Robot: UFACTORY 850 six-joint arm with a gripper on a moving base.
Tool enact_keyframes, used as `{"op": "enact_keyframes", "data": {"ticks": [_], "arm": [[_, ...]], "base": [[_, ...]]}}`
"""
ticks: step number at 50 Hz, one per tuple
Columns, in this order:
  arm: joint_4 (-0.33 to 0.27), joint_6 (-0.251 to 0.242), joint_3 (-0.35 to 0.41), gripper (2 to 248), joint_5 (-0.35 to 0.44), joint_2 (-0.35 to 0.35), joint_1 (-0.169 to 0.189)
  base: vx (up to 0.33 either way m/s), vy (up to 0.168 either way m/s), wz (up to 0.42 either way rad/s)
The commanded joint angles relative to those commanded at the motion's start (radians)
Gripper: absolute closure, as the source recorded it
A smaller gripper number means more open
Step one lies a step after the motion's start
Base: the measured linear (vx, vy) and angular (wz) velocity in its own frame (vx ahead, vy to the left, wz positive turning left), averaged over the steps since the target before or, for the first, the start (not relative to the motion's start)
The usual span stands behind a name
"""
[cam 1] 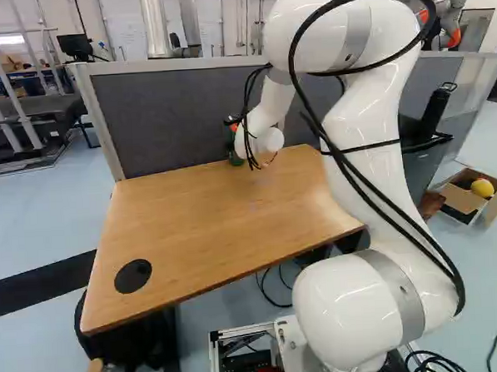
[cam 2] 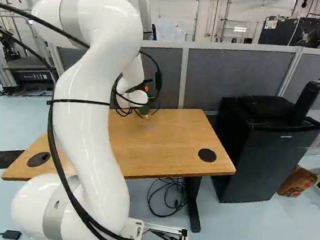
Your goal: Pick up the green bottle from the table
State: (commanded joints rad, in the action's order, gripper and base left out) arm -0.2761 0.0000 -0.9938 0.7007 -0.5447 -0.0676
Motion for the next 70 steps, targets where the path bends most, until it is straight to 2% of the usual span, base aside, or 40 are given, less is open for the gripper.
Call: {"op": "enact_keyframes", "data": {"ticks": [4,5,9,10,43,70], "arm": [[0.0,0.0,0.0,200,0.0,0.0,0.0],[0.0,0.0,0.0,229,0.0,0.0,0.0],[0.0,0.0,0.001,229,0.0,0.004,0.0],[0.0,0.0,0.001,239,0.0,0.006,0.0],[0.0,0.0,0.027,239,0.0,0.087,0.0],[0.0,0.0,0.171,239,0.0,0.258,0.019]], "base": [[0.0,0.0,0.0],[0.0,0.0,0.0],[0.0,0.0,0.0],[0.0,0.0,0.0],[0.0,0.0,0.0],[0.0,0.0,0.0]]}}
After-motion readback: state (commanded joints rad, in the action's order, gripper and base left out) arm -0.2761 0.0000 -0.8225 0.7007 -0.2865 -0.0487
